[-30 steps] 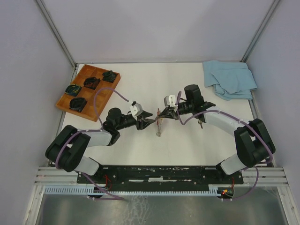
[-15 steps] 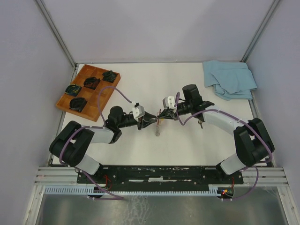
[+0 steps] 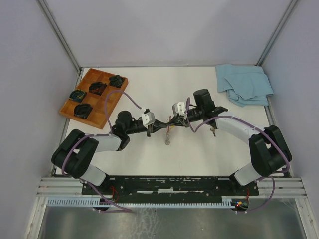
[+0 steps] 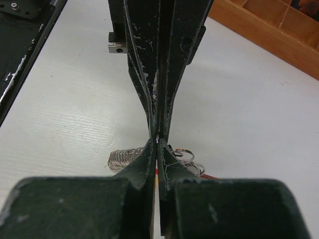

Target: Put the keys on the keyring

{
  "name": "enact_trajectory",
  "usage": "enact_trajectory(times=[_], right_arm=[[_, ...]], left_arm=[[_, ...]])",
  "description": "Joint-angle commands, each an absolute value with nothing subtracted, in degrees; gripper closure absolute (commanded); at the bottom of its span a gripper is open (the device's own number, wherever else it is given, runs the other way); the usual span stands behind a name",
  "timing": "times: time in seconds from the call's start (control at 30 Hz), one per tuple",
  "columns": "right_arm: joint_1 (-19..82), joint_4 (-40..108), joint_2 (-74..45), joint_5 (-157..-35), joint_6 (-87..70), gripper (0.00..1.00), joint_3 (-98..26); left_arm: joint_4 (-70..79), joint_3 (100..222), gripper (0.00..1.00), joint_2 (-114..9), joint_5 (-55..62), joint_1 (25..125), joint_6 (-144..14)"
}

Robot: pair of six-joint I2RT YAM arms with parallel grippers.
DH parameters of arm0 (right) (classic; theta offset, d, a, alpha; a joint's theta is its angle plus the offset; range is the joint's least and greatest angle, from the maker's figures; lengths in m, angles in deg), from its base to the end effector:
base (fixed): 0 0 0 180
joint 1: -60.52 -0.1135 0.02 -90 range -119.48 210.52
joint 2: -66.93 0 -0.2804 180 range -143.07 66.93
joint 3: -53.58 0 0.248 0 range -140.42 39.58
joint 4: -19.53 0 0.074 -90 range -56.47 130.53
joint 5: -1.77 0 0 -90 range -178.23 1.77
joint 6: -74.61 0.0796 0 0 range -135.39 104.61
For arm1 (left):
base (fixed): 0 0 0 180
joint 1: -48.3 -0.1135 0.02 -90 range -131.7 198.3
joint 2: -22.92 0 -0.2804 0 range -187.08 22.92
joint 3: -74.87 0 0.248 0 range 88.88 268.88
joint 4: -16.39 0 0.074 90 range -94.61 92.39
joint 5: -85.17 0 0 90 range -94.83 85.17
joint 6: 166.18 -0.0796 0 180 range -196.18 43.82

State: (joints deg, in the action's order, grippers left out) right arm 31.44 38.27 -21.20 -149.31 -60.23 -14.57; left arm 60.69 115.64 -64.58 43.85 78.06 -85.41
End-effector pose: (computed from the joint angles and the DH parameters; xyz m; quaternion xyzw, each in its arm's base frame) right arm 0.2560 0.2221 0.2386 -0.6426 0.4882 0.4027 0.4320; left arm 0.2344 -0.2029 0.2077 0.4884 0.5249 -0.4051 0.5673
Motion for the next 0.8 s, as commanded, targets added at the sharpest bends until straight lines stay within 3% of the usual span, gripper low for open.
enact_trajectory(times=[0.0, 0.13, 0.27, 0.53, 0.77], right_arm=[[31.0, 42.8, -20.2, -147.3, -61.1, 0.92, -16.0], [31.0, 41.1, -16.3, -142.9, -59.3, 0.76, -12.8], [31.0, 38.0, -11.6, -135.7, -57.2, 0.63, -9.1], [31.0, 26.4, -6.3, -130.0, -49.1, 0.60, -1.6], [31.1, 6.8, -8.7, -130.8, -42.2, 0.61, 5.1]], left_arm=[[51.7, 118.0, 0.97, -59.0, 40.7, 78.5, -92.3], [29.7, 123.2, 0.97, -52.7, 31.9, 81.5, -100.8], [17.7, 128.1, 0.97, -50.1, 25.8, 83.7, -102.1], [-0.9, 138.2, 0.97, -51.1, 11.8, 91.1, -104.5], [-8.7, 143.0, 0.97, -53.6, 8.7, 94.0, -103.1]])
